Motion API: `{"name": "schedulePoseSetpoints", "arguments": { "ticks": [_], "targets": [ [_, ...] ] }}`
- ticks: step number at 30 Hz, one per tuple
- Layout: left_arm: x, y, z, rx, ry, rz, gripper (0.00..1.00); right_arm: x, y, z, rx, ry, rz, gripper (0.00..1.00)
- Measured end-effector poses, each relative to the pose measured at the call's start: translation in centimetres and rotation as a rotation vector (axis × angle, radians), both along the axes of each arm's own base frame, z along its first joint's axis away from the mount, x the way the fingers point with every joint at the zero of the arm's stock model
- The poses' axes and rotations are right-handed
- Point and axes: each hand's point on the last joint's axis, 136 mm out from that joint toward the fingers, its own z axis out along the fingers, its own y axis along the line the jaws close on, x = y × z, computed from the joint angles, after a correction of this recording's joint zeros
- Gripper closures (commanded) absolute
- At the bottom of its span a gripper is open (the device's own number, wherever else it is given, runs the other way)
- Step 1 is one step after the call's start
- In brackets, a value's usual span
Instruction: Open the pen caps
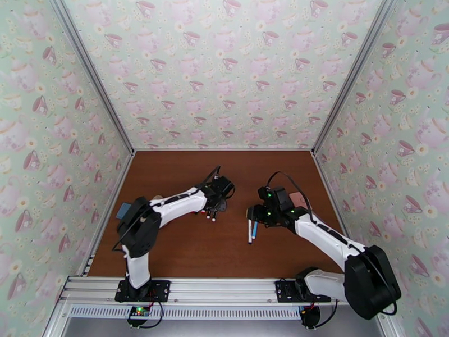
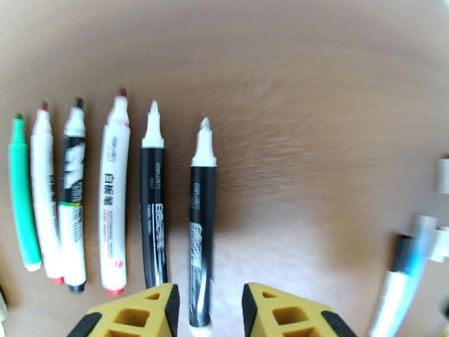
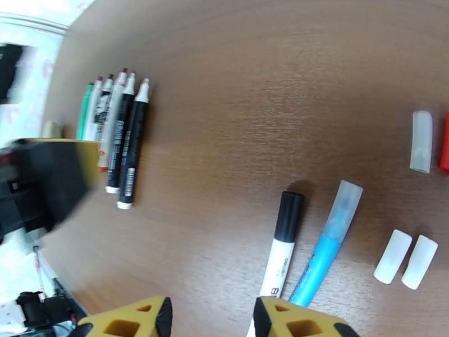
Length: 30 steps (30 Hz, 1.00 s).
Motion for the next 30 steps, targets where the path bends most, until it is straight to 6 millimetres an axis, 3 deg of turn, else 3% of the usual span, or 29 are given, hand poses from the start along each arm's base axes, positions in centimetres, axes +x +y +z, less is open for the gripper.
{"name": "schedulePoseSetpoints", "arguments": {
  "ticks": [5, 13, 18, 20, 30],
  "targets": [
    [-1.5, -0.6, 3.0, -0.151, -0.042, -0.043, 0.61, 0.6, -0.1, -0.8, -0.057, 0.000, -0.022, 0.61],
    [-5.4, -1.1, 3.9, -0.355, -0.064, -0.184, 0.49, 1.4, -1.2, -2.7, -0.151, 0.052, -0.071, 0.63],
    [-7.4, -1.0, 5.7, -0.451, -0.113, -0.278, 0.10, 1.6, -1.2, -3.4, -0.174, 0.074, -0.081, 0.64],
    [-7.8, -1.2, 6.3, -0.476, -0.126, -0.303, 0.00, 1.9, -1.2, -3.6, -0.180, 0.079, -0.082, 0.65],
    [-8.6, -1.0, 8.3, -0.516, -0.172, -0.346, 0.00, 3.1, -0.8, -5.3, -0.222, 0.117, -0.088, 0.67]
  ]
}}
